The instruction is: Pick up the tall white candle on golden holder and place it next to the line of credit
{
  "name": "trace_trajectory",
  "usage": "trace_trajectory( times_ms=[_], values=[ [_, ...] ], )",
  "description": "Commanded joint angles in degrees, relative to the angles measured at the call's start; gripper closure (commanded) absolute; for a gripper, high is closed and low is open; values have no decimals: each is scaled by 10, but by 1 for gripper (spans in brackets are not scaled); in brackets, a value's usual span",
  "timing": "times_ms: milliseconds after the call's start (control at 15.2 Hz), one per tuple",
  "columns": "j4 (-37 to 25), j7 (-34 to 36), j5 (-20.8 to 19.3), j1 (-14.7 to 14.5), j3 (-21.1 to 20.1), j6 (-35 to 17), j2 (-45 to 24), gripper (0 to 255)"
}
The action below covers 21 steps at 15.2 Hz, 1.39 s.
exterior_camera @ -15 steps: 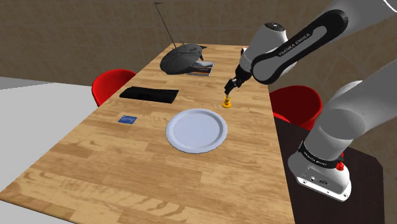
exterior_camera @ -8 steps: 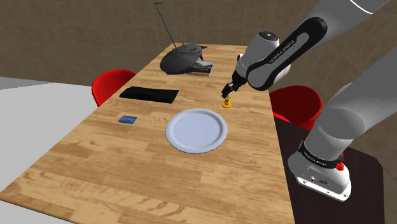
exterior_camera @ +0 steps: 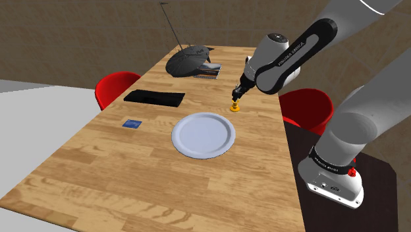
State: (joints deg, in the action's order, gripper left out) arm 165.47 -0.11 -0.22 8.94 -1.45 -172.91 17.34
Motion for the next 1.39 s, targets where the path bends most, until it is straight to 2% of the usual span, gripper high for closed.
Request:
trace_trajectory(
  times_ms=[0,462,1320],
  values=[
    [0,0,0,0,0,0,0,255],
    [0,0,0,0,0,0,0,255],
    [-35,-3,3,-4,4,145,110,255]
  ],
)
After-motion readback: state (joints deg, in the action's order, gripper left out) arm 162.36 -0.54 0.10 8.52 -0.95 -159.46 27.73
